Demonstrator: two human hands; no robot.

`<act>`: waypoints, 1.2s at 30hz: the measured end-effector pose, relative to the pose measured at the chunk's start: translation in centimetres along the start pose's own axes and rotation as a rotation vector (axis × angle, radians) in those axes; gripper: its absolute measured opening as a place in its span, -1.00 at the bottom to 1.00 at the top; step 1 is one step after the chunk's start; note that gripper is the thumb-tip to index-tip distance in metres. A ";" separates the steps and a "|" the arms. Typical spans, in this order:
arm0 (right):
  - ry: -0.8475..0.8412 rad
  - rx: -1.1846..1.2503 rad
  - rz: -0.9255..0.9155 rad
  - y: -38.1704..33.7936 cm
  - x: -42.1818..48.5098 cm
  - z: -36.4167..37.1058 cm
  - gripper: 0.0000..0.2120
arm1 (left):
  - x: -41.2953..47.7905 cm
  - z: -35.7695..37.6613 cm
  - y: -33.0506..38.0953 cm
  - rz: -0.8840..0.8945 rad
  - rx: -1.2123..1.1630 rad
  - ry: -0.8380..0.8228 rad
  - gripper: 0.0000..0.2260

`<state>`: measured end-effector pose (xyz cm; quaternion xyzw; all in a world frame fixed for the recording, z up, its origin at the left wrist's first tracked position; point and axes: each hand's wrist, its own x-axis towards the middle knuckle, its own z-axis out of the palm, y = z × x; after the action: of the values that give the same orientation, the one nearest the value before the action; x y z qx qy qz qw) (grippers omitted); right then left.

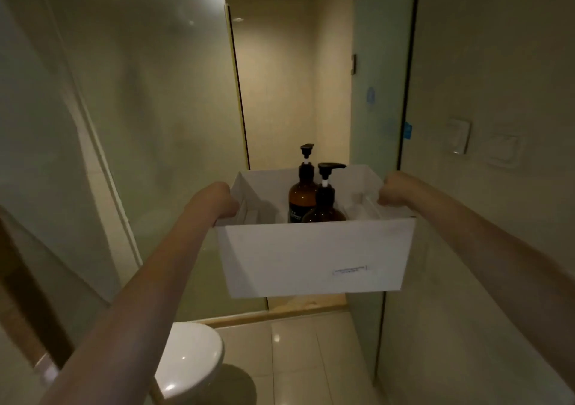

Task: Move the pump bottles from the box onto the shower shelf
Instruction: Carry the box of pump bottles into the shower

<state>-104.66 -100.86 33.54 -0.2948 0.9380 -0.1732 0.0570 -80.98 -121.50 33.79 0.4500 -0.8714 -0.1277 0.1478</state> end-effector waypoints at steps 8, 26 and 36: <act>-0.047 -0.018 -0.026 -1.1 11.7 0.5 -0.65 | 10.2 2.7 2.3 -0.022 -0.053 -0.030 -0.91; -0.029 0.021 -0.035 -5.9 36.2 2.9 -0.70 | 35.7 8.6 4.0 0.003 -0.104 -0.076 -0.95; 0.002 0.103 0.018 -9.5 49.7 4.1 -0.69 | 51.5 10.4 4.4 0.063 -0.094 -0.082 -0.82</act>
<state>-139.48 -137.82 32.89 -0.2828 0.9305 -0.2213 0.0726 -116.51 -160.49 33.09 0.4093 -0.8836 -0.1820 0.1367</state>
